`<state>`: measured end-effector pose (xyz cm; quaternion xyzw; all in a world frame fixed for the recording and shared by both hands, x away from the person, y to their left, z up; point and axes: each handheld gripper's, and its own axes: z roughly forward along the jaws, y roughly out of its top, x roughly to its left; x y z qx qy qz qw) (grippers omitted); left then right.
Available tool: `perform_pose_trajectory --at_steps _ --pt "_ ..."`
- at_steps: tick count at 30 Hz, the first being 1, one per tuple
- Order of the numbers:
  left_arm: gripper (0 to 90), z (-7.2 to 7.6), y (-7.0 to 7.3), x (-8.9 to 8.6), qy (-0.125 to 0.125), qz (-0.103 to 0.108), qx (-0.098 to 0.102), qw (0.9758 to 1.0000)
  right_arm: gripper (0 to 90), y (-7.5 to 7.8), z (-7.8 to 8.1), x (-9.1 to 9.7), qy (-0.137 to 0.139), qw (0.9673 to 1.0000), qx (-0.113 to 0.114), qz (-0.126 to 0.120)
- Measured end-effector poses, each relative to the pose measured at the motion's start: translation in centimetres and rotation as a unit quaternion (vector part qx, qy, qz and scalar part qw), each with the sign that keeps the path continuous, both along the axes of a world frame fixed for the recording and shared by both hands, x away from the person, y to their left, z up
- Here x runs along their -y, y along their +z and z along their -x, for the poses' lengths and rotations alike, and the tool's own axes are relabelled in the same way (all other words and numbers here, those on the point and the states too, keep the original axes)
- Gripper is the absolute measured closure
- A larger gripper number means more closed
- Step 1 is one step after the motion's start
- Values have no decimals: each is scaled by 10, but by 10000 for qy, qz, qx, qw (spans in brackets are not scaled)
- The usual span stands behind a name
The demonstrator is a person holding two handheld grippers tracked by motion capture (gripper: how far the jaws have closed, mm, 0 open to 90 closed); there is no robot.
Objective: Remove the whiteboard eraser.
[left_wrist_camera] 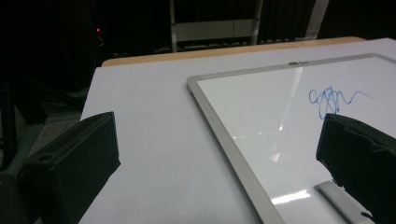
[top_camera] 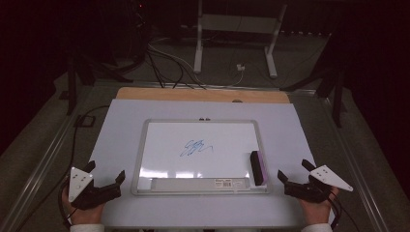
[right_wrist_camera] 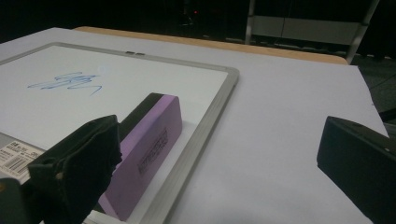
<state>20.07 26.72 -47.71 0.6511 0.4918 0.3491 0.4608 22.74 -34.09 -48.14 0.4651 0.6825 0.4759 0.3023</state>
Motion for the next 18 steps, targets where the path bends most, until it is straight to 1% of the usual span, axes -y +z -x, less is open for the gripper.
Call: perform_pose_trajectory --at_steps 4,8,12,15,18 --pt "2 1 -1 0 14 -3 12 10000 0 0 0 0 15 10000 -53 13" --pt "2 1 -1 -1 66 26 47 10000 0 1 2 -3 27 9999 -15 116" --pt "2 2 -2 -2 87 11 70 9999 0 3 4 -5 30 9999 13 118" --pt "2 2 -2 -2 111 -7 70 9999 0 6 5 -5 13 10000 22 74" --pt "2 1 -2 -2 152 -18 68 9999 0 11 5 -4 -1 10000 69 3"
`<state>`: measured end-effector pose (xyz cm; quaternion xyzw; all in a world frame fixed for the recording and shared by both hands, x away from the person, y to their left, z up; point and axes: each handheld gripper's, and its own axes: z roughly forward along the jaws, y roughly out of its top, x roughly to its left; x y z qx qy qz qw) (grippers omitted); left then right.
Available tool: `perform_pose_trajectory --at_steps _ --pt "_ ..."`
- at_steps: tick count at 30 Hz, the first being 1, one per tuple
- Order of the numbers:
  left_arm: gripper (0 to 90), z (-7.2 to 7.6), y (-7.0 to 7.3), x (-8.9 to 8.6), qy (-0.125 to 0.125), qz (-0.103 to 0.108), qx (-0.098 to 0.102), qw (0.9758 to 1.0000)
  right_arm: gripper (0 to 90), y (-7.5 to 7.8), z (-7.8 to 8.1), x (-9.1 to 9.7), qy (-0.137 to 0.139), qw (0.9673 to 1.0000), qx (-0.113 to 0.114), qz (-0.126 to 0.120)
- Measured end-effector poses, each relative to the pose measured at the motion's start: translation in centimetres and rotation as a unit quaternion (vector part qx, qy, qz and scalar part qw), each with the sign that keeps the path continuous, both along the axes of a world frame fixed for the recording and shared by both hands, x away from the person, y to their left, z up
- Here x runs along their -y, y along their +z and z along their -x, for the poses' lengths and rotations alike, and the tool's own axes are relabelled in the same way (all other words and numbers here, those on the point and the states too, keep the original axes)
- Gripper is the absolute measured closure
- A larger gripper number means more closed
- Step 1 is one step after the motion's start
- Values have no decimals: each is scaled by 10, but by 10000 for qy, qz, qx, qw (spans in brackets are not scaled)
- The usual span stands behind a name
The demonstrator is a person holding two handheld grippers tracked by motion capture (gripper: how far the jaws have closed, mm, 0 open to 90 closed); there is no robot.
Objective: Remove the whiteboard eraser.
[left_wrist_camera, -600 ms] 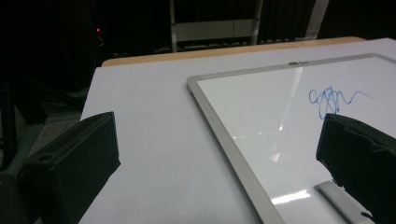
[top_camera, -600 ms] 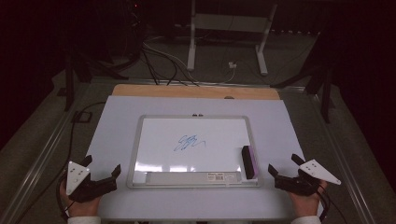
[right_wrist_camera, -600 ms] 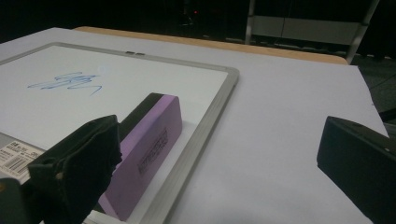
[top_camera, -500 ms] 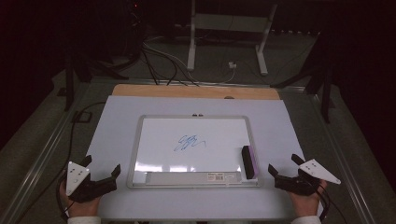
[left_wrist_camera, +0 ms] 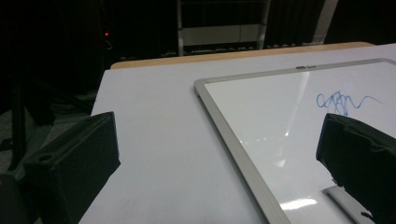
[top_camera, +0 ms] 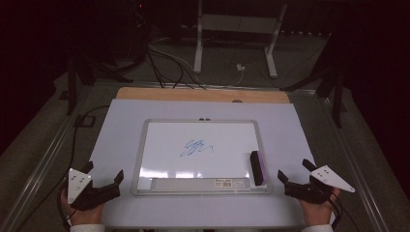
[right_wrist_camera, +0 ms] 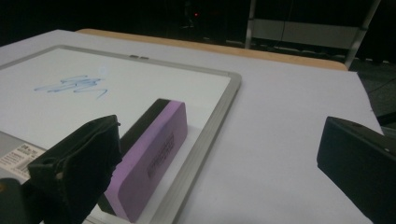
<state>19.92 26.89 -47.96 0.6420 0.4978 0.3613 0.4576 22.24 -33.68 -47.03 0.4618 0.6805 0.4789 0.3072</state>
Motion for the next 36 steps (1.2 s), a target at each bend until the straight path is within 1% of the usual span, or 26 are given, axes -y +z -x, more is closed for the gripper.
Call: perform_pose_trajectory --at_steps 2,4,8,12,19,24,28,33,36 --pt "2 0 -1 0 18 -3 -2 10000 0 1 0 0 9 10000 -4 -27" --pt "2 0 -1 0 40 -2 -6 10000 0 3 -3 1 53 9999 -45 -111" --pt "2 0 -1 0 63 14 -13 10000 0 6 -6 1 124 9997 -109 -176" --pt "2 1 -1 1 78 6 1 10000 0 10 -11 -1 192 9995 -154 -187" --pt "2 0 -2 0 107 10 -28 9999 0 21 -23 -7 342 9990 -235 -137" --pt "2 1 -2 0 127 22 -32 9999 0 25 -30 -10 381 9987 -297 -148" --pt "2 2 -2 0 127 38 -26 9999 0 29 -37 -13 431 9985 -323 -91" --pt "2 1 -2 0 146 64 -31 9999 0 31 -48 -18 491 9978 -437 -54" --pt "2 1 -2 0 153 70 -25 9999 0 30 -54 -23 546 9970 -545 -20"
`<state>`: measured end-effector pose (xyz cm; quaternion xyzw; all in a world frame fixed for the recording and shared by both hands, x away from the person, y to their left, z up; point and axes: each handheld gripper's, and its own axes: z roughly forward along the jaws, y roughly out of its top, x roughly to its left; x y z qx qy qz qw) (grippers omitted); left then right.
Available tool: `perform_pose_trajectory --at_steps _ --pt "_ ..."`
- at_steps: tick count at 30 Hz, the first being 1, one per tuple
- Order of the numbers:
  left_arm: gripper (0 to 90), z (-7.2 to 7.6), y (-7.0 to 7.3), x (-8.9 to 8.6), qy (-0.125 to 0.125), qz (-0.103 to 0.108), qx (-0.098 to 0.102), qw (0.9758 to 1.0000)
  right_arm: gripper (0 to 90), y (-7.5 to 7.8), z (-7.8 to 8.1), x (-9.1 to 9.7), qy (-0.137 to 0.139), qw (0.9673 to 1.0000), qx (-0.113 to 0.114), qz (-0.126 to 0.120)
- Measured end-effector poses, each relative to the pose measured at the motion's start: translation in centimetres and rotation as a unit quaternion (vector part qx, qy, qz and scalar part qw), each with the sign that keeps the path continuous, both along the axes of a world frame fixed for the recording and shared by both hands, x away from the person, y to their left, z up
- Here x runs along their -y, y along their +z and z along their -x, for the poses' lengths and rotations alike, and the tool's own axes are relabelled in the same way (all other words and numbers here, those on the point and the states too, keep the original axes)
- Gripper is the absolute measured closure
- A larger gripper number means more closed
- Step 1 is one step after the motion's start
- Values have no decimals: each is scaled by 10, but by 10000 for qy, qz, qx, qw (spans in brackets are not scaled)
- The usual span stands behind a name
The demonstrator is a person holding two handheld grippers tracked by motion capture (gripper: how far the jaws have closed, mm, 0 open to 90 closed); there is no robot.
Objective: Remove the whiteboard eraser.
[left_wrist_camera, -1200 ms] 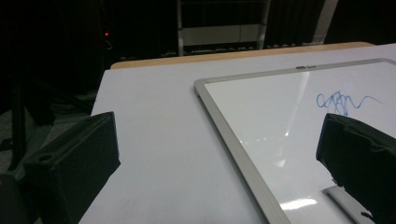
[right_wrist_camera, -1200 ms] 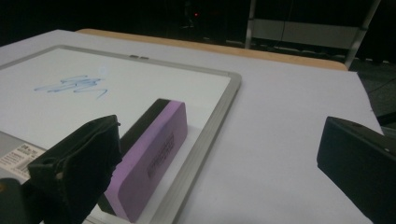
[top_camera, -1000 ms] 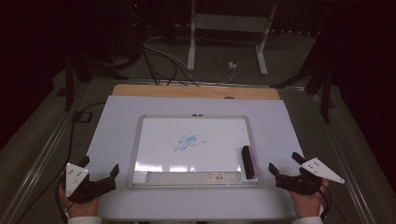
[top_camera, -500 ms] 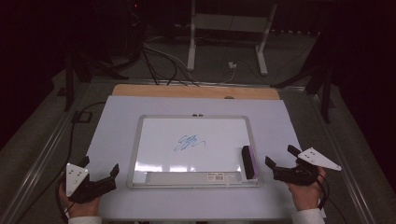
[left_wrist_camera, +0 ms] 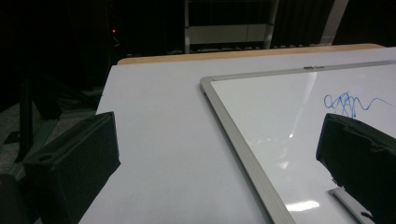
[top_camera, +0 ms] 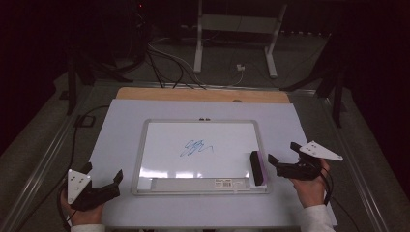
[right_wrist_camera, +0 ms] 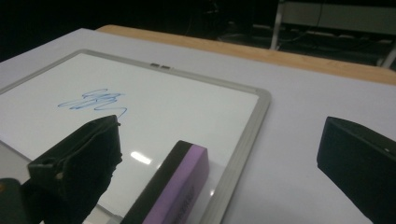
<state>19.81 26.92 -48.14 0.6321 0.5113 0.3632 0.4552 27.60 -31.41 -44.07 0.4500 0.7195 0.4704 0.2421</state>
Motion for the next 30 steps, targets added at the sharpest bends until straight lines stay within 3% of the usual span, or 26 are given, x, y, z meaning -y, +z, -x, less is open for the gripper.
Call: perform_pose_trajectory --at_steps 8,13,18,26,30 --pt "2 -1 0 1 -11 -6 -9 10000 0 -10 -13 -11 138 9991 -403 9" --pt "2 -1 0 1 -13 -14 -8 10000 36 -16 -19 -14 197 9965 -810 -65" --pt "2 -1 -1 0 -7 3 -23 10000 79 -21 -20 -17 291 9941 -1041 -99" --pt "2 -1 -1 1 10 -7 -23 10000 207 -28 -17 -21 323 9914 -1267 -36" --pt "2 -1 -1 0 23 -3 -26 10000 364 -32 -13 -22 229 9894 -1436 -13"
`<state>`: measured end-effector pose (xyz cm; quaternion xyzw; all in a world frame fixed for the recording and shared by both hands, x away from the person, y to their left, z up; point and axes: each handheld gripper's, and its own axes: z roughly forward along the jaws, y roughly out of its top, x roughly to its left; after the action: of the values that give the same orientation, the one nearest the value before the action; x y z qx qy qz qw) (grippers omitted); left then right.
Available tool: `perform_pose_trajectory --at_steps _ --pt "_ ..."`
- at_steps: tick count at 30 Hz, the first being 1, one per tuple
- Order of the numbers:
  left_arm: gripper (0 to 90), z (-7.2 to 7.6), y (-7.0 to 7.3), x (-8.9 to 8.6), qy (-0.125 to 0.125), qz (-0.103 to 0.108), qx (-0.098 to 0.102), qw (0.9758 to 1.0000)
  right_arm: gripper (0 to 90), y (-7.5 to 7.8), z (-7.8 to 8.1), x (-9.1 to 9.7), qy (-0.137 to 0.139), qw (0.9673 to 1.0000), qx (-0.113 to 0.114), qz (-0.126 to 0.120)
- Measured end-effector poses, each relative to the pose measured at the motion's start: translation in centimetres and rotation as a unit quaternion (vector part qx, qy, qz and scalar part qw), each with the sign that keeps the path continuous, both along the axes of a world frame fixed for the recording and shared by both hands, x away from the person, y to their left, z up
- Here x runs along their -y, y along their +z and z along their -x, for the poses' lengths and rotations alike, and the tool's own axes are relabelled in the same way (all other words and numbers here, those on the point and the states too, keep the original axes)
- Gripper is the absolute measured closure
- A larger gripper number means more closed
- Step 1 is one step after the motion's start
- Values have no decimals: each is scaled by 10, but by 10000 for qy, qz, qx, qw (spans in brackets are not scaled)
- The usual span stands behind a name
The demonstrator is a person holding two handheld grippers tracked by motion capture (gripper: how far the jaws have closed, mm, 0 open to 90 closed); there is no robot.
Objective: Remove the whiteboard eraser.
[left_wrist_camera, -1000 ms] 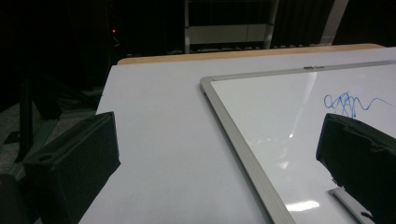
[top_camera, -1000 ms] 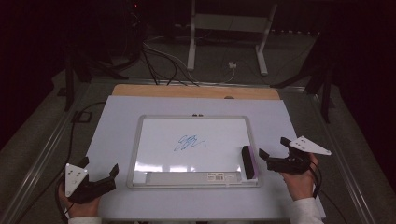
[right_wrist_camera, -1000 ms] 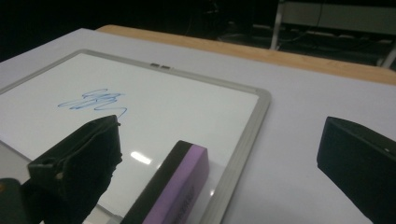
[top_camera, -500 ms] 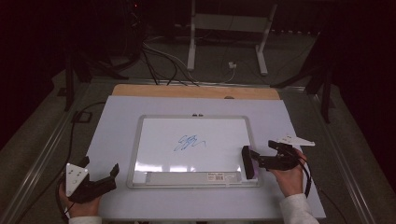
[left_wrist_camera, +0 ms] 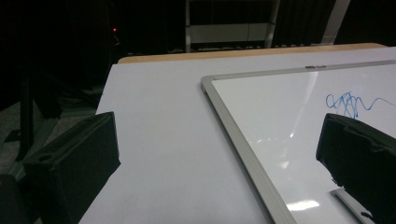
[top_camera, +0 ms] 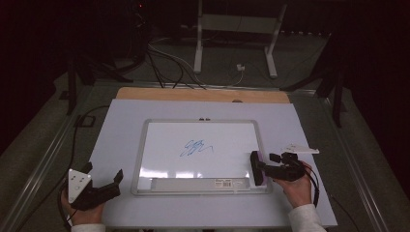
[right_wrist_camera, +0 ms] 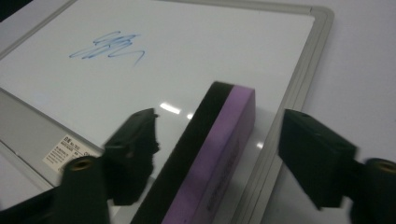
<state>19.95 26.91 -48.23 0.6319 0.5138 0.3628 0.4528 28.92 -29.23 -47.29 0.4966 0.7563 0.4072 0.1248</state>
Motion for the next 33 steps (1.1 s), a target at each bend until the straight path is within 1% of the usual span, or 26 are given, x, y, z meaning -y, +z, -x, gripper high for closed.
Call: perform_pose_trajectory --at_steps 1,2,3,4,7,10,13,16,20,23,24,25,28,30,33 --pt "2 0 0 0 3 -1 0 10000 407 -2 0 0 -40 10000 -77 14" --pt "2 0 0 0 7 -2 2 10000 426 -3 1 1 -115 9998 -149 43" --pt "2 0 0 0 4 -2 -1 10000 442 -5 1 1 -129 9998 -175 25" --pt "2 0 0 0 10 -2 0 10000 475 -5 2 2 -114 9997 -189 -63" --pt "2 0 0 0 20 -9 -4 10000 554 -6 3 3 -126 9992 -320 -227" --pt "2 0 0 0 30 -12 -6 10000 567 -9 3 3 -147 9982 -432 -379" --pt "2 0 0 1 36 -16 -8 10000 556 -13 2 5 -189 9968 -526 -579" --pt "2 0 0 1 34 -29 -18 10000 548 -14 1 6 -202 9960 -590 -646" --pt "2 0 0 1 34 -36 -25 10000 544 -16 0 4 -128 9945 -686 -778" --pt "2 0 0 1 48 -21 -16 10000 518 -17 0 0 -81 9941 -722 -799" --pt "2 0 0 0 53 -23 -14 10000 491 -18 -1 -2 -91 9937 -752 -823" --pt "2 0 0 0 53 -20 -12 10000 491 -18 -1 -2 -91 9937 -752 -823" --pt "2 0 0 0 58 -14 -9 10000 434 -19 -2 -2 -145 9935 -780 -810" --pt "2 0 0 0 58 -15 -15 10000 396 -20 -2 -3 -150 9932 -847 -789" --pt "2 0 0 1 55 -23 -14 10000 370 -22 -3 -6 -98 9925 -918 -804"
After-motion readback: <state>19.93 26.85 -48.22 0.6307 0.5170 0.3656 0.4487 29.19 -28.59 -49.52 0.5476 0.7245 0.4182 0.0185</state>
